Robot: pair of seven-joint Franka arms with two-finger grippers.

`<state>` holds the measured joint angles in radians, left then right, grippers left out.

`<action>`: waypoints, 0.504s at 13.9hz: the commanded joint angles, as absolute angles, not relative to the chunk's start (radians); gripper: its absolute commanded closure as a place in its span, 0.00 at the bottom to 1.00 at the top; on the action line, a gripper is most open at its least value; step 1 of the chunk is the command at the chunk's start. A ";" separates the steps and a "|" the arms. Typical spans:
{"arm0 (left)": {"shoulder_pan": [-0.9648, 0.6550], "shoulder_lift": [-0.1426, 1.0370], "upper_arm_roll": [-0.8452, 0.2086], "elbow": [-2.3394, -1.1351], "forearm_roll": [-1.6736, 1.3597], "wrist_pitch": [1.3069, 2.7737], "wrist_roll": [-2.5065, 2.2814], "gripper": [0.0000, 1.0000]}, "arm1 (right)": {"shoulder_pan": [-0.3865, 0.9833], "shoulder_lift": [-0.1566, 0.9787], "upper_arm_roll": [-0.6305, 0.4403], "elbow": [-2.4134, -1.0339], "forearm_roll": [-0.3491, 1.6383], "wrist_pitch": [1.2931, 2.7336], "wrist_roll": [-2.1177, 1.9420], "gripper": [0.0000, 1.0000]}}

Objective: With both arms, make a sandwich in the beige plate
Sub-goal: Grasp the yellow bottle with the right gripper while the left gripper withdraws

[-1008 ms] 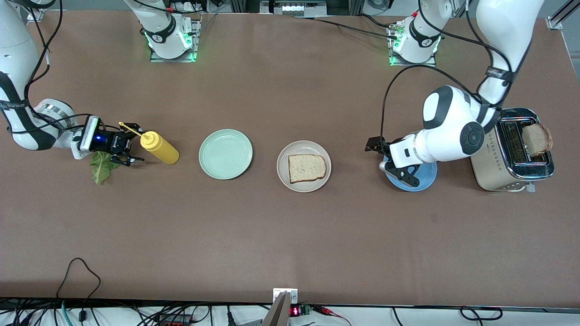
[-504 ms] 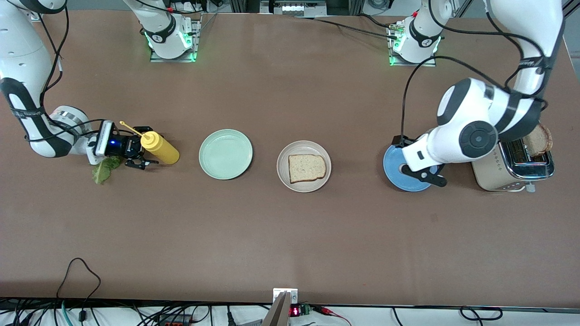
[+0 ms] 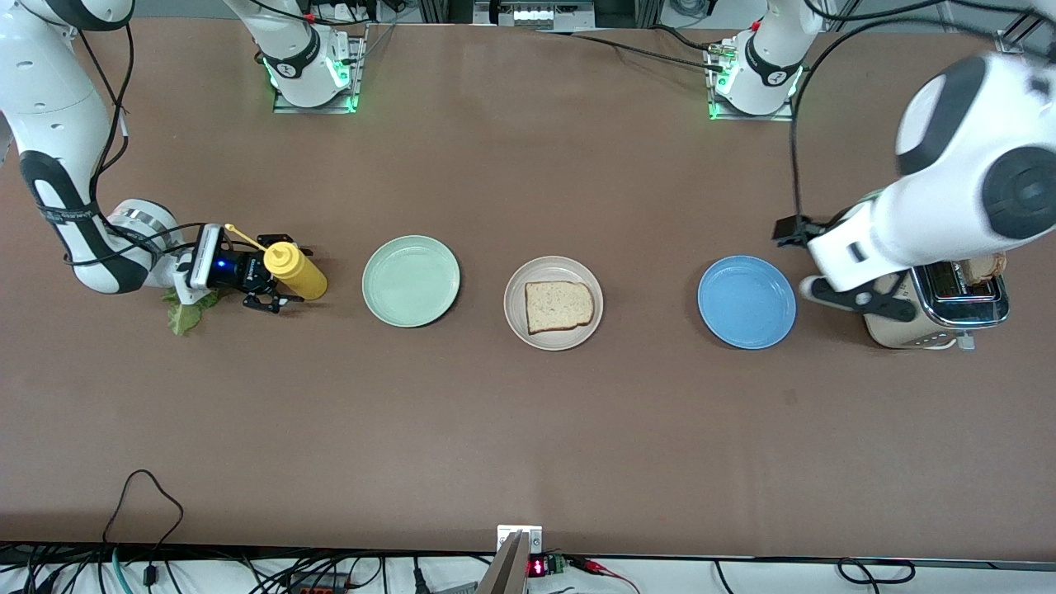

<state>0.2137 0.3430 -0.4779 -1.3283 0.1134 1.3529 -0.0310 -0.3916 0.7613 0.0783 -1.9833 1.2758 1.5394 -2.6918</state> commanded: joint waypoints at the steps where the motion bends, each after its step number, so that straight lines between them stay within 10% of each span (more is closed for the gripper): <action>1: 0.230 0.326 -0.466 -1.264 0.121 1.275 -0.012 0.00 | -0.370 0.767 0.074 -1.957 1.293 1.532 -2.709 0.65; 7: 0.013 -0.023 -0.073 -1.633 -0.008 1.573 -0.005 0.00 | -0.289 0.683 0.064 -1.911 1.285 1.620 -2.628 0.79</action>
